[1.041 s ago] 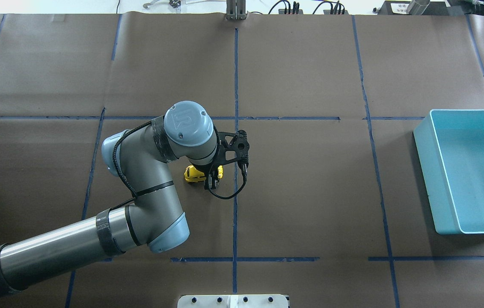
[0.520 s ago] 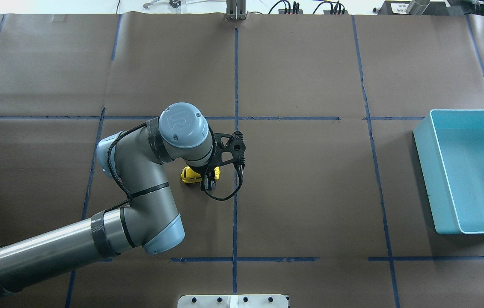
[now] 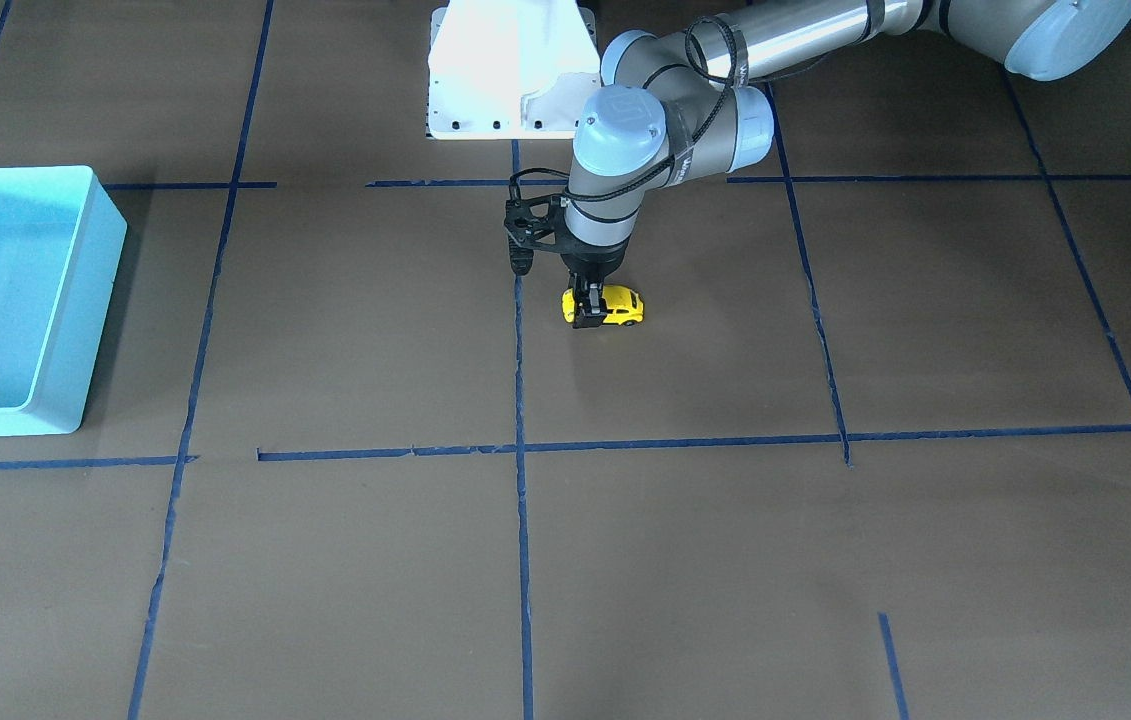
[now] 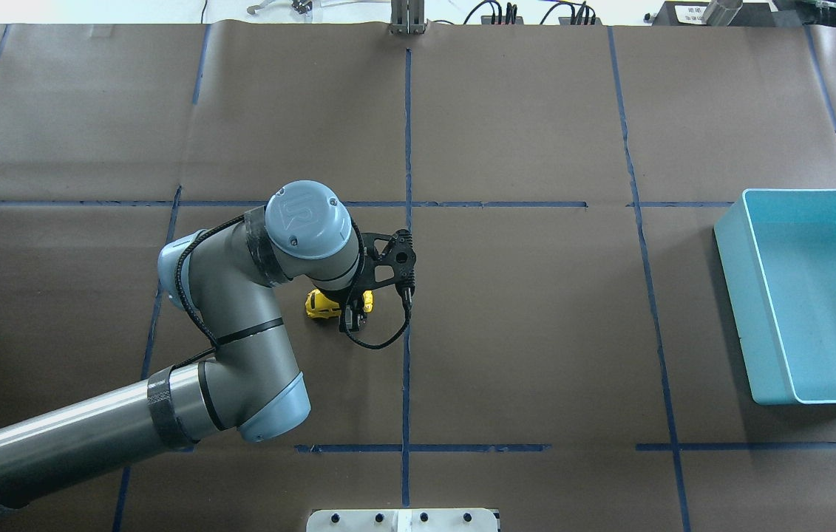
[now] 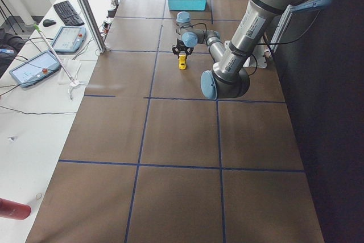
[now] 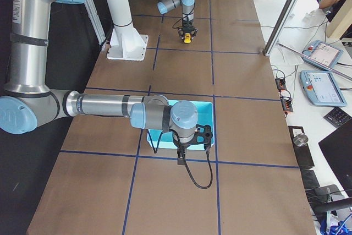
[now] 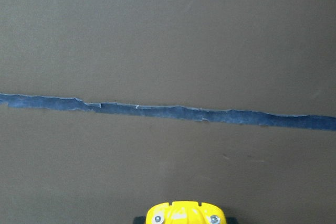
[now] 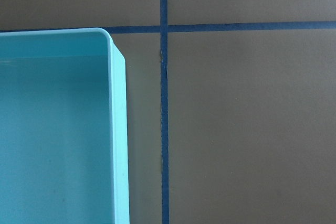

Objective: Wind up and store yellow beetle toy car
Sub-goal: 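Drag the car farther back along the table with the left gripper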

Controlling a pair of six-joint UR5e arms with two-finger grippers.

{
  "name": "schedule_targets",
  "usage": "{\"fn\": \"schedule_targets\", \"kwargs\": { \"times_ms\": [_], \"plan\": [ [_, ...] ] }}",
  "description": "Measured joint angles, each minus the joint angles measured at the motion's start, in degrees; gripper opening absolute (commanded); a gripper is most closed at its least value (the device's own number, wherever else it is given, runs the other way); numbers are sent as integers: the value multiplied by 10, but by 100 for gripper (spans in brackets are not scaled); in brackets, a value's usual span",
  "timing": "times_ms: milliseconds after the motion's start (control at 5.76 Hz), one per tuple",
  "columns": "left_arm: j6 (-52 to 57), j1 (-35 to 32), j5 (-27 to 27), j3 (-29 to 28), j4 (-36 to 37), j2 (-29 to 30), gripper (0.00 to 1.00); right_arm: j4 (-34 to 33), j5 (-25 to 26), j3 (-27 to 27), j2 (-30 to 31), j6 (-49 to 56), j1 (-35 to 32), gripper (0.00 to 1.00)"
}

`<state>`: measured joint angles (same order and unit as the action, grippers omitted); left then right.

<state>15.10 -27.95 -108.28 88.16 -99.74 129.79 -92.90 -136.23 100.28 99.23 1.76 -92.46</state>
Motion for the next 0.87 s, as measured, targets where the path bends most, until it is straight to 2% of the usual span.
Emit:
{"fn": "schedule_targets", "kwargs": {
  "times_ms": [867],
  "plan": [
    [0,-6,-3,19,-9,-32,0,0,0,0,0,0,0,100]
  ]
}}
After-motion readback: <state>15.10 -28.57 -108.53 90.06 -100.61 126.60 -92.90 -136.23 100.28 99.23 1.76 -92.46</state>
